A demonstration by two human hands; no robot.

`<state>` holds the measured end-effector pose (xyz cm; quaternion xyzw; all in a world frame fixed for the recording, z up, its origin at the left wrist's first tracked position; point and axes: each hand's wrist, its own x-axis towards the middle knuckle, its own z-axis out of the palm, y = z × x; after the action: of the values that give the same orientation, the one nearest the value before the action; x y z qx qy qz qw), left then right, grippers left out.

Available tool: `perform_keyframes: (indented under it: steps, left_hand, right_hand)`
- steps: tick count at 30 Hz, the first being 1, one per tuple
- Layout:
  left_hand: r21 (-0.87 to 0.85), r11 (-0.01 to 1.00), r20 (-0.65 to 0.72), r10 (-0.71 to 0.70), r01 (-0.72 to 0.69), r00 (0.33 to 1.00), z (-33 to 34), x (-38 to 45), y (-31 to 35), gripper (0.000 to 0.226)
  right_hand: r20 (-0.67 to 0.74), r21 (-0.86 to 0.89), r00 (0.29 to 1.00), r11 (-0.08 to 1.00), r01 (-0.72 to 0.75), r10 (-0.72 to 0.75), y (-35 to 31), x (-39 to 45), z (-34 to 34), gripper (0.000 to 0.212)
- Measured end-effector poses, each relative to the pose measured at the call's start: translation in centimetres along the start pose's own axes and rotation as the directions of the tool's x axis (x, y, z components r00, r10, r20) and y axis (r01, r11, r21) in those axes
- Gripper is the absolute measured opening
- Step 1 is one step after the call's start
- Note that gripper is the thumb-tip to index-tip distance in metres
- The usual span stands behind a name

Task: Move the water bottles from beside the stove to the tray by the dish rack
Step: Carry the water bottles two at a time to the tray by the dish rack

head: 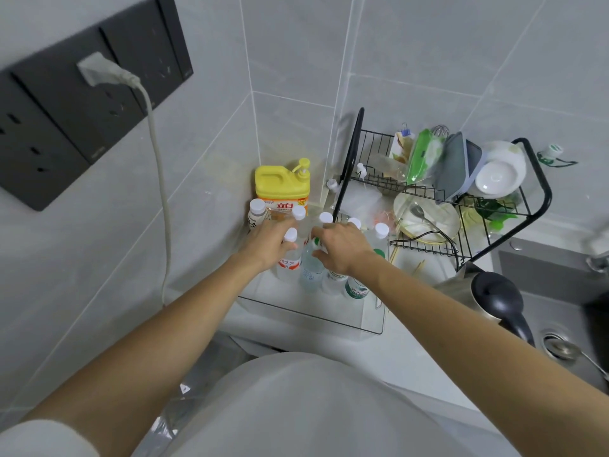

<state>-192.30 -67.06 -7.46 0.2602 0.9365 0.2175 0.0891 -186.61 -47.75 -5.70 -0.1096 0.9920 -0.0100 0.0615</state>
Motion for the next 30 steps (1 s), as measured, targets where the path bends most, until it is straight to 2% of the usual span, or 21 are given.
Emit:
perform_keyframes:
  steps: [9, 14, 18, 21, 25, 27, 30]
  left_hand:
    - [0.022, 0.999, -0.003, -0.031, 0.031, 1.000, 0.1, -0.2, 0.3, 0.044]
    - [0.023, 0.999, -0.014, -0.049, 0.049, 0.999, 0.2, -0.7, 0.5, 0.042]
    - [0.006, 0.995, -0.025, -0.104, 0.104, 0.994, -0.5, -1.5, 1.2, 0.047]
    - [0.013, 0.989, -0.079, -0.147, 0.149, 0.986, -1.6, -2.4, 2.4, 0.050]
    - [0.030, 0.982, -0.256, -0.171, 0.185, 0.951, -4.0, -3.0, 4.1, 0.048]
    - [0.071, 0.984, -0.333, -0.130, 0.162, 0.934, -5.0, -3.2, 5.2, 0.050]
    - [0.132, 0.990, -0.384, 0.010, 0.045, 0.923, -5.5, -3.2, 8.1, 0.059]
  right_hand:
    - [0.022, -0.015, 1.000, 1.000, 0.016, -0.015, -0.1, 0.1, 0.0, 0.030]
    - [0.038, 0.004, 0.999, 1.000, 0.009, -0.009, 0.0, -0.1, -0.1, 0.031]
    - [0.040, 0.080, 0.998, 0.996, -0.042, 0.039, 0.0, -0.9, -0.5, 0.044]
    - [-0.037, 0.154, 0.994, 0.984, -0.094, 0.101, 0.3, -2.2, -1.1, 0.053]
    - [-0.201, 0.179, 0.963, 0.973, -0.146, 0.182, 1.2, -4.5, -2.5, 0.050]
    - [-0.252, 0.174, 0.941, 0.967, -0.186, 0.226, 1.7, -5.7, -3.4, 0.052]
    - [-0.308, 0.205, 0.904, 0.949, -0.241, 0.296, 2.4, -8.0, -4.7, 0.060]
